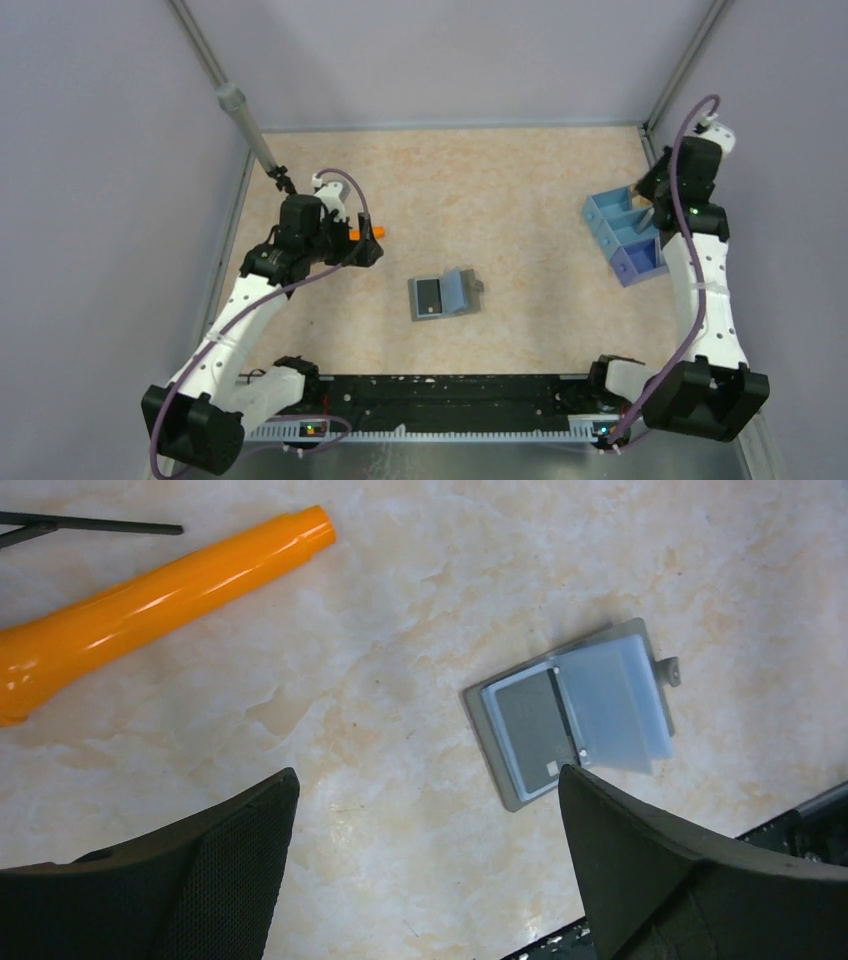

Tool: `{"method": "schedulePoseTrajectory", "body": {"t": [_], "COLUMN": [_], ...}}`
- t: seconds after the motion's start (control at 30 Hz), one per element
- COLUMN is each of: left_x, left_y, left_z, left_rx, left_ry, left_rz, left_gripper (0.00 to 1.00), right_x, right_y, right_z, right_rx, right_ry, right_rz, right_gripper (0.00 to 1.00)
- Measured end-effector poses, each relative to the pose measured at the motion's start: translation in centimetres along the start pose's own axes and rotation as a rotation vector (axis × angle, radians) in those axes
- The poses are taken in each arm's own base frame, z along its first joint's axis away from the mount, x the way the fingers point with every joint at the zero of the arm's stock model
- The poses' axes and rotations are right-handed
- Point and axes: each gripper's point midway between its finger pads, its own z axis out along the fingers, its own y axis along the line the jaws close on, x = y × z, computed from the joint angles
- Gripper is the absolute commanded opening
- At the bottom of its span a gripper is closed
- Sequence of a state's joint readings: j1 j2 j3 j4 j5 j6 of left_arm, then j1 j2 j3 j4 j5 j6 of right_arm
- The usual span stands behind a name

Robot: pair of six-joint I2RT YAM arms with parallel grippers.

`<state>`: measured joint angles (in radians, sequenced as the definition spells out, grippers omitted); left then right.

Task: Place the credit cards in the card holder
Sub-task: Pick up the credit card from the storage box.

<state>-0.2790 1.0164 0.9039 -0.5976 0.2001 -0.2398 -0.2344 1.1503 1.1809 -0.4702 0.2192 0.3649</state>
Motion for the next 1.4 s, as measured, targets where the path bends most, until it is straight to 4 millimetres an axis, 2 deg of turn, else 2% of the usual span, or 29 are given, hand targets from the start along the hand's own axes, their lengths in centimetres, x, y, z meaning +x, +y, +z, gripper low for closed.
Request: {"method": "schedulePoseTrajectory", "body": {"t": [0.1, 0.23, 0.3, 0.37, 0.43, 0.57, 0.63, 0.7, 0.83, 1.03, 1.27, 1.37, 1.4], "left_x": [-0.2, -0.1, 0.6, 1.5, 2.7, 4.7, 5.2, 5.6, 6.0, 6.9, 7.6, 8.3, 8.5], "left_y": [-1.5, -4.1, -5.6, -7.2, -9.0, -13.2, -15.3, -16.2, -16.8, -17.3, -17.9, -17.7, -17.6], "left_z": [-0.5, -0.8, -0.7, -0.5, -0.5, -1.6, -2.4, -2.8, -3.0, -3.0, -2.7, -1.9, -1.7], "left_rx": [0.080, 0.224, 0.320, 0.415, 0.513, 0.685, 0.768, 0.804, 0.834, 0.865, 0.910, 0.902, 0.901], "left_ry": [-0.018, -0.042, -0.043, -0.030, 0.002, 0.064, 0.076, 0.086, 0.101, 0.141, 0.184, 0.211, 0.220], "left_rz": [0.002, -0.045, -0.084, -0.120, -0.148, -0.112, -0.064, -0.043, -0.027, -0.009, -0.034, -0.057, -0.065], "left_gripper": [0.99, 0.98, 0.99, 0.99, 0.99, 0.99, 0.99, 0.99, 0.96, 0.59, 0.18, 0.02, 0.00], "right_x": [3.3, 9.8, 13.6, 17.1, 19.5, 22.4, 23.4, 24.1, 25.5, 26.7, 28.4, 28.6, 28.8], "right_y": [5.4, 12.6, 15.8, 17.9, 19.6, 22.4, 23.4, 23.8, 24.1, 24.1, 24.0, 23.9, 23.9], "right_z": [-1.2, -4.4, -7.2, -10.7, -13.9, -20.6, -23.4, -25.4, -27.5, -28.4, -28.2, -28.3, -28.4], "right_rx": [-0.198, -0.497, -0.677, -0.841, -0.979, -1.268, -1.395, -1.489, -1.602, -1.666, -1.670, -1.680, -1.682], "right_ry": [0.110, 0.306, 0.413, 0.526, 0.609, 0.727, 0.774, 0.818, 0.912, 1.007, 1.096, 1.122, 1.134], "right_rz": [-0.088, -0.226, -0.285, -0.335, -0.376, -0.431, -0.447, -0.456, -0.460, -0.448, -0.443, -0.436, -0.433], "right_gripper": [0.00, 0.00, 0.00, 0.00, 0.00, 0.00, 0.00, 0.00, 0.00, 0.00, 0.00, 0.00, 0.00]}}
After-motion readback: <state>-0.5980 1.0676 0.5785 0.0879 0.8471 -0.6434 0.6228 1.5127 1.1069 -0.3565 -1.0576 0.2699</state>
